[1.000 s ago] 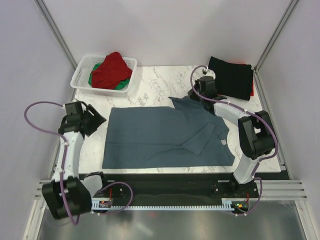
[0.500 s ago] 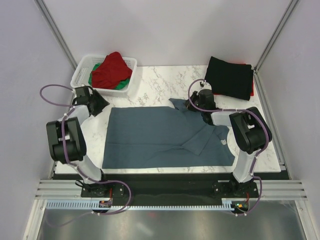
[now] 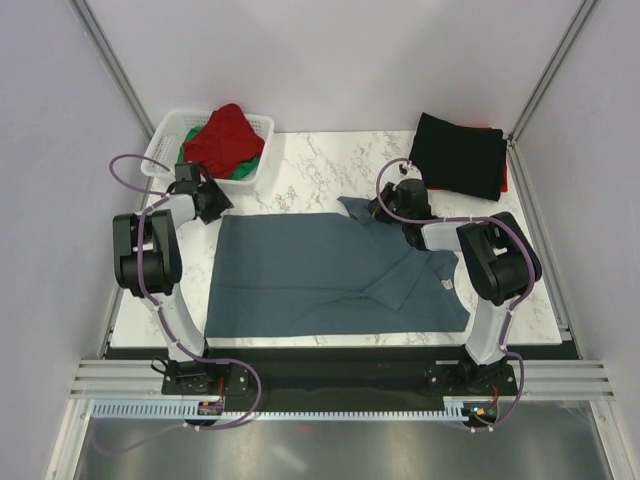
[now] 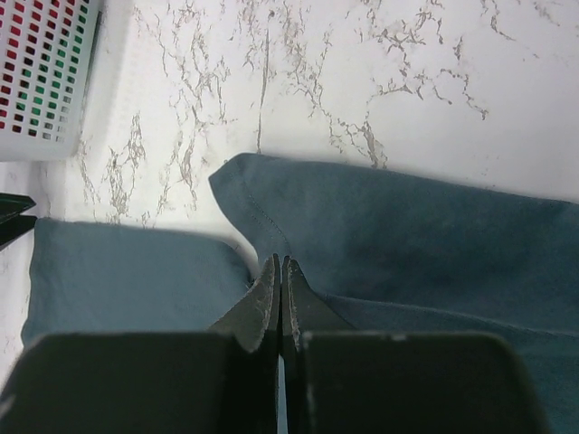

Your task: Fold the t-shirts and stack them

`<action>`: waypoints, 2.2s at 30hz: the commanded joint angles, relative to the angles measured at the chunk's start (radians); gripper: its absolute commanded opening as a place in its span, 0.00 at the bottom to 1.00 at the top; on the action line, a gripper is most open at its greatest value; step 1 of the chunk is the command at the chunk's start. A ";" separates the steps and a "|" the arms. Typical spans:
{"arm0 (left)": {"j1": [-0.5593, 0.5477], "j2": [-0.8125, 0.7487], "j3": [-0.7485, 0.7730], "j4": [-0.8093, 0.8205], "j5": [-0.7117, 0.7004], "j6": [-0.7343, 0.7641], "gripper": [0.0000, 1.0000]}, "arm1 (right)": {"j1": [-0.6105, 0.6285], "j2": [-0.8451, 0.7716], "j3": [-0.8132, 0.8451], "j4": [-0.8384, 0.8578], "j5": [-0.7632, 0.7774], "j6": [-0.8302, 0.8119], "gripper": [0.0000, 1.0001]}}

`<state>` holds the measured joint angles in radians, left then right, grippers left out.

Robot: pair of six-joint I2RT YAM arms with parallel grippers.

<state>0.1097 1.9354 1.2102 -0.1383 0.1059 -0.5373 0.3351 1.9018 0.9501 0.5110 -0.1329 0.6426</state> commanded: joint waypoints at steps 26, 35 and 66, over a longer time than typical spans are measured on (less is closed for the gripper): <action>-0.074 0.002 0.091 -0.144 -0.103 0.086 0.02 | -0.041 0.029 0.026 0.069 -0.080 0.049 0.00; -0.073 -0.167 0.074 -0.201 -0.091 0.074 0.02 | -0.044 -0.138 0.042 -0.052 -0.102 0.002 0.00; 0.002 -0.665 -0.327 -0.198 -0.069 0.151 0.02 | -0.045 -1.133 -0.307 -0.845 0.055 -0.101 0.00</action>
<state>0.1059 1.2922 0.8921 -0.3641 0.0536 -0.4557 0.2939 0.8097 0.6518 -0.2455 -0.0956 0.5449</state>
